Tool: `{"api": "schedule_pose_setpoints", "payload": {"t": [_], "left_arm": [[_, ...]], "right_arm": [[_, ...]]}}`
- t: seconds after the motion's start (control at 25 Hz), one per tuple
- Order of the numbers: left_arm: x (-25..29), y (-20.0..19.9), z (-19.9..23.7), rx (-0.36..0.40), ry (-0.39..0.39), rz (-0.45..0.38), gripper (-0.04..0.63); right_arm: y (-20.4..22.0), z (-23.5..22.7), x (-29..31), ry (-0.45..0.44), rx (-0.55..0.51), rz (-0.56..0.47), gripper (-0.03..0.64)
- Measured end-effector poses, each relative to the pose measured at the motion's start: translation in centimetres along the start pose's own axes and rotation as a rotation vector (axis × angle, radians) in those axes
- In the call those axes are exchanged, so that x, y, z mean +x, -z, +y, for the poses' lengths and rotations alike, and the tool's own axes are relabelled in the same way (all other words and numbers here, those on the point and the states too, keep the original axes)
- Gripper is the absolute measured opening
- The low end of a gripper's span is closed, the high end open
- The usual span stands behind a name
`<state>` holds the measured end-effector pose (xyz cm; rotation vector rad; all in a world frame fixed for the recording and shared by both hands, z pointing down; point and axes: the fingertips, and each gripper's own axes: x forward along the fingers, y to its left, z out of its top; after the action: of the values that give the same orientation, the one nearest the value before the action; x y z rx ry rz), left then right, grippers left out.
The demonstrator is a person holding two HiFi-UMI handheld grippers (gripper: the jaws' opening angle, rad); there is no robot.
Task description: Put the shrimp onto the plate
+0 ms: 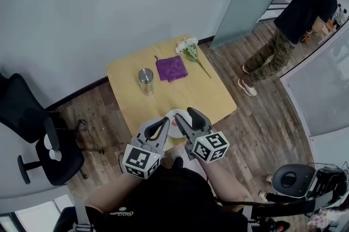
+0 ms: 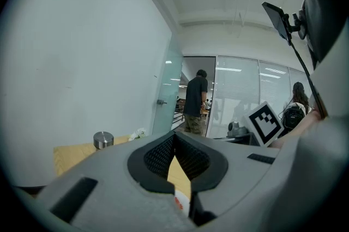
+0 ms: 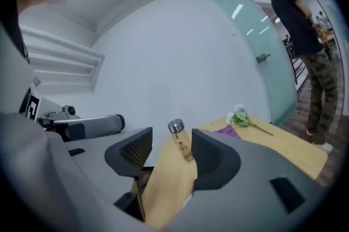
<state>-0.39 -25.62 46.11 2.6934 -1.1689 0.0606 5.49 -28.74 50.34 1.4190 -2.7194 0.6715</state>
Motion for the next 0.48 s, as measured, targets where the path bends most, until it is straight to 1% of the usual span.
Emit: {"api": "schedule_pose_setpoints", "payload": {"t": [0.16, 0.28, 0.48], "left_arm": [[0.1, -0.2, -0.3, 0.006, 0.007, -0.004, 0.0], [0.3, -0.4, -0.6, 0.012, 0.013, -0.008, 0.0], [0.6, -0.7, -0.9, 0.018, 0.017, -0.012, 0.0]], "right_arm": [[-2.5, 1.0, -1.6, 0.027, -0.098, -0.068, 0.168], [-3.6, 1.3, -2.4, 0.042, -0.127, -0.102, 0.125], [-4.7, 1.3, -3.2, 0.068, -0.162, -0.131, 0.057]]}}
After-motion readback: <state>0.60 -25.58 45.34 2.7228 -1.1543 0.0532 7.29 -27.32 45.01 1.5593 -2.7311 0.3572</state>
